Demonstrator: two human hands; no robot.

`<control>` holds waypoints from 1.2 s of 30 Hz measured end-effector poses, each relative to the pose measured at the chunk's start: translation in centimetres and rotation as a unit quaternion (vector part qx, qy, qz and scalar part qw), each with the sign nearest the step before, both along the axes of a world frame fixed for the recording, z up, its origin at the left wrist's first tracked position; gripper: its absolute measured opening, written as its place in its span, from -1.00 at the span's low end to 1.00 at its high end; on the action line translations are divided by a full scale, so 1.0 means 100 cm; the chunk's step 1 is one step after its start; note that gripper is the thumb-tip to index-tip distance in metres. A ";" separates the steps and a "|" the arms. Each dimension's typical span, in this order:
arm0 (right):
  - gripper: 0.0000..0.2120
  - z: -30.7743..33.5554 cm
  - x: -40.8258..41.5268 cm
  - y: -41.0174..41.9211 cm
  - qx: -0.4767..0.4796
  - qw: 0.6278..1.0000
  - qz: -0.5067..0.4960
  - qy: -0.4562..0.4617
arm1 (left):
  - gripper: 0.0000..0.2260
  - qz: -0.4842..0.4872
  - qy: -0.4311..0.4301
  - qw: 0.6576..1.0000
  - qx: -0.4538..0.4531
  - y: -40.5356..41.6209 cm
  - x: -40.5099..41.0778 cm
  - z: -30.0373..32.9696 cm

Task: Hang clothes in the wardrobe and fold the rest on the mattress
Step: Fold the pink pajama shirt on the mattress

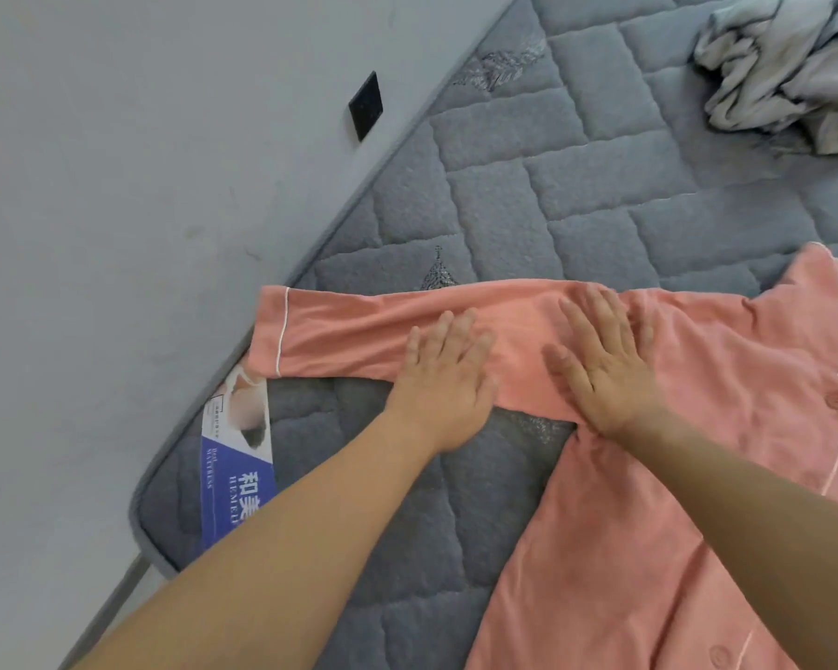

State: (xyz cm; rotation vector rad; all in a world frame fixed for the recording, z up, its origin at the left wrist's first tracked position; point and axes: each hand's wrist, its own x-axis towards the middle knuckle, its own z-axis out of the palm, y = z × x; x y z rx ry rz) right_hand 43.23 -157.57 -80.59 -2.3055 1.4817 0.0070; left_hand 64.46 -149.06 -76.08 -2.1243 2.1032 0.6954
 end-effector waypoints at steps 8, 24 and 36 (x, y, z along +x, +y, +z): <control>-0.36 -0.007 -0.169 -0.002 -0.045 0.975 -0.199 0.090 | -0.36 0.161 -0.044 0.985 -0.039 -0.069 -0.098 -0.038; -0.69 -0.055 -0.308 -0.075 -0.241 0.902 -0.355 0.044 | -0.58 0.021 0.034 0.975 -0.217 -0.200 -0.295 -0.081; -0.72 -0.054 -0.312 -0.080 -0.256 0.909 -0.328 0.011 | -0.61 0.000 -0.014 0.979 -0.202 -0.226 -0.314 -0.082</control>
